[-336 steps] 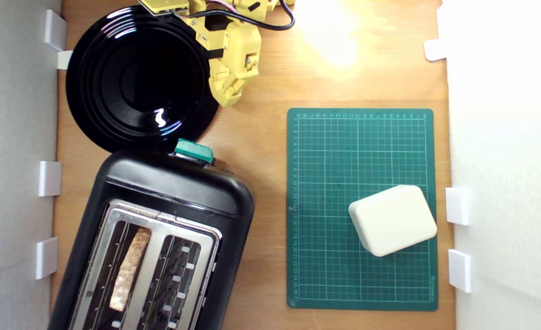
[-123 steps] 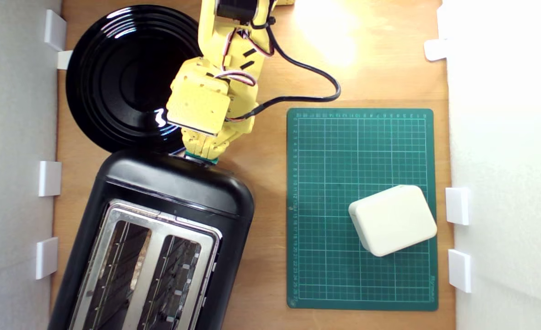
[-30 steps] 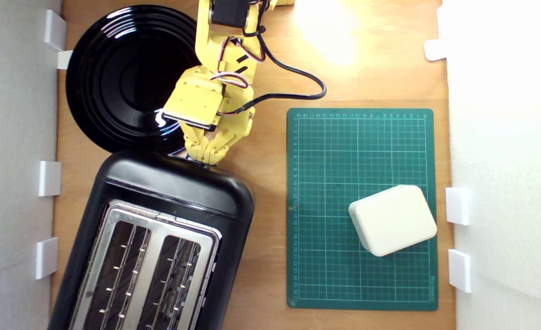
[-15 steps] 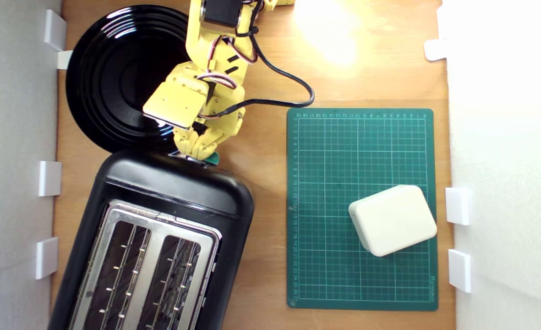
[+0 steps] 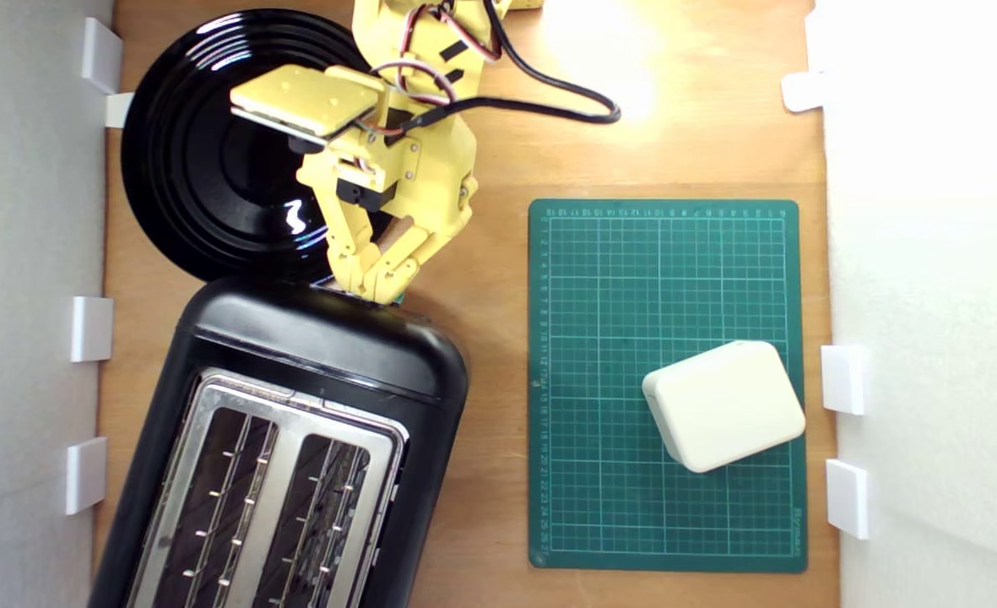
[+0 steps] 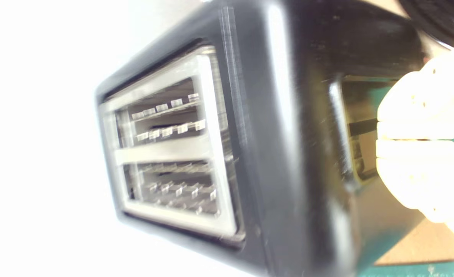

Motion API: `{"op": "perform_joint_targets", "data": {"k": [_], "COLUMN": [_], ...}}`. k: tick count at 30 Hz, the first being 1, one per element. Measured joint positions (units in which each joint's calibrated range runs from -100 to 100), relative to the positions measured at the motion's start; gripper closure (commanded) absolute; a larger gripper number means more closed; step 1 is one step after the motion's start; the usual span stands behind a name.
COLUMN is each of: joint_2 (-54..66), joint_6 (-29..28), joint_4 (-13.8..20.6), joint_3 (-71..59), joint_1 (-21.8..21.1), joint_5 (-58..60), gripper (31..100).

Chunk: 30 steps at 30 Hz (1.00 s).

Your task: Start toaster

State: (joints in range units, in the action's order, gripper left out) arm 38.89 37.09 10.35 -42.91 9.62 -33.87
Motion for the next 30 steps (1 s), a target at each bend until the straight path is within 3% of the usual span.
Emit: {"op": "perform_joint_targets", "data": {"k": [10,30], "joint_2": [17.51,51.77], "joint_6": [-3.45,-8.51], "joint_4": [-0.87,-0.19], "joint_3": [-6.12,-42.82], "joint_1": [-1.17,-1.81], "joint_5": [-4.6,-17.11], "gripper": [98.9,98.9]}}
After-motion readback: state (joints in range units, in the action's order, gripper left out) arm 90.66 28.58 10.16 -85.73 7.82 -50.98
